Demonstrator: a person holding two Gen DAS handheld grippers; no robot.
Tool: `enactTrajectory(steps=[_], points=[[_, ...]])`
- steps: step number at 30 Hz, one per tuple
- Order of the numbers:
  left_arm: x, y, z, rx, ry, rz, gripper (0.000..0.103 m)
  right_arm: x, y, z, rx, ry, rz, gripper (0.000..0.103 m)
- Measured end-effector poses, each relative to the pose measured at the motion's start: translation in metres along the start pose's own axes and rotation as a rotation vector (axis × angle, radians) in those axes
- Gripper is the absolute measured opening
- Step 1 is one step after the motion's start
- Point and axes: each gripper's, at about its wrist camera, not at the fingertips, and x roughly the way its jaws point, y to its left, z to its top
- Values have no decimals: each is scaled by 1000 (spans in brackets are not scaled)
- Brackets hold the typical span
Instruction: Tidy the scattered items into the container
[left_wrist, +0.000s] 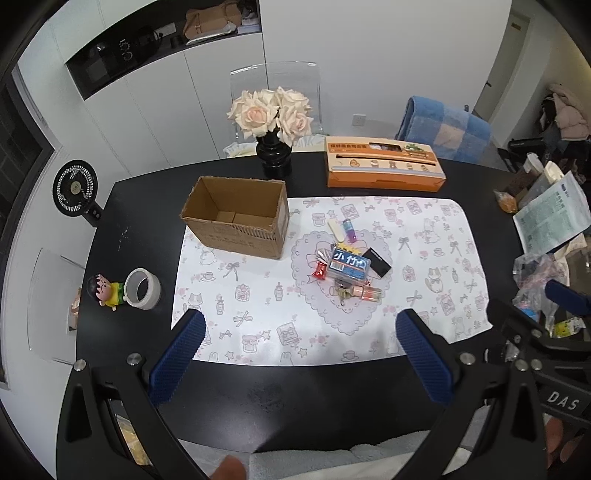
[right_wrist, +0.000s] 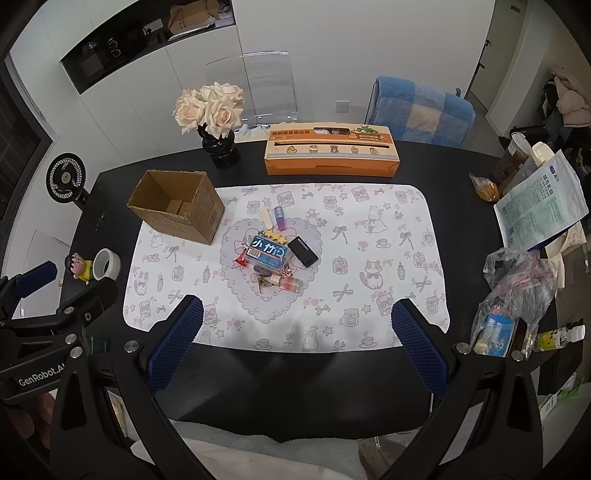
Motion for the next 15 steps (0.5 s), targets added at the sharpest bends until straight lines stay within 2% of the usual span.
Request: enactTrajectory(steps=[15], points=[[-3,4,0,-7,-6,32,103,-1,-2,1,4,-4,4,103]])
